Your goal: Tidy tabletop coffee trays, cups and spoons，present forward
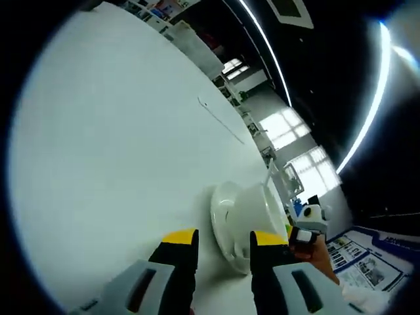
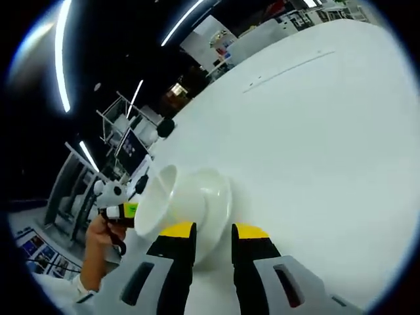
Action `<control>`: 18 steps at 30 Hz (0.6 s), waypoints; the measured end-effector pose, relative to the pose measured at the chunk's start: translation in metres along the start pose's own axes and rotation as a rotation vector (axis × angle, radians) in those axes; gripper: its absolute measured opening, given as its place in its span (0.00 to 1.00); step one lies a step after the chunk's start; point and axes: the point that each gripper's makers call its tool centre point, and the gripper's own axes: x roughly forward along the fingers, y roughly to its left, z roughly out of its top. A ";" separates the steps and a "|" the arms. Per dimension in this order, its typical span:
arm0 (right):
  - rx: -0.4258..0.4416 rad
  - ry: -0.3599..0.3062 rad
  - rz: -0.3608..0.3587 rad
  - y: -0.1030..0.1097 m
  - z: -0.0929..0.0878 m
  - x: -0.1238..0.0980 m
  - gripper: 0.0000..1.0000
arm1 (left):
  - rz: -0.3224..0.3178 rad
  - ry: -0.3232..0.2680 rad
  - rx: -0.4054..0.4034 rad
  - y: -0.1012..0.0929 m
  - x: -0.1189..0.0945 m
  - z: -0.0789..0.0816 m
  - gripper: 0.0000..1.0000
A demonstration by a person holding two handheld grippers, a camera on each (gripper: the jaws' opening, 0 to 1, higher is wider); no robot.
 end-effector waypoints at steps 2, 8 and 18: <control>0.003 0.002 -0.002 0.000 -0.001 0.001 0.23 | 0.005 0.007 -0.002 0.000 0.003 -0.002 0.33; 0.009 0.014 -0.001 0.001 -0.002 0.004 0.23 | 0.024 0.031 0.007 -0.002 0.011 -0.006 0.30; 0.036 0.031 -0.007 0.000 -0.006 0.013 0.19 | 0.026 0.035 -0.021 0.000 0.018 -0.008 0.24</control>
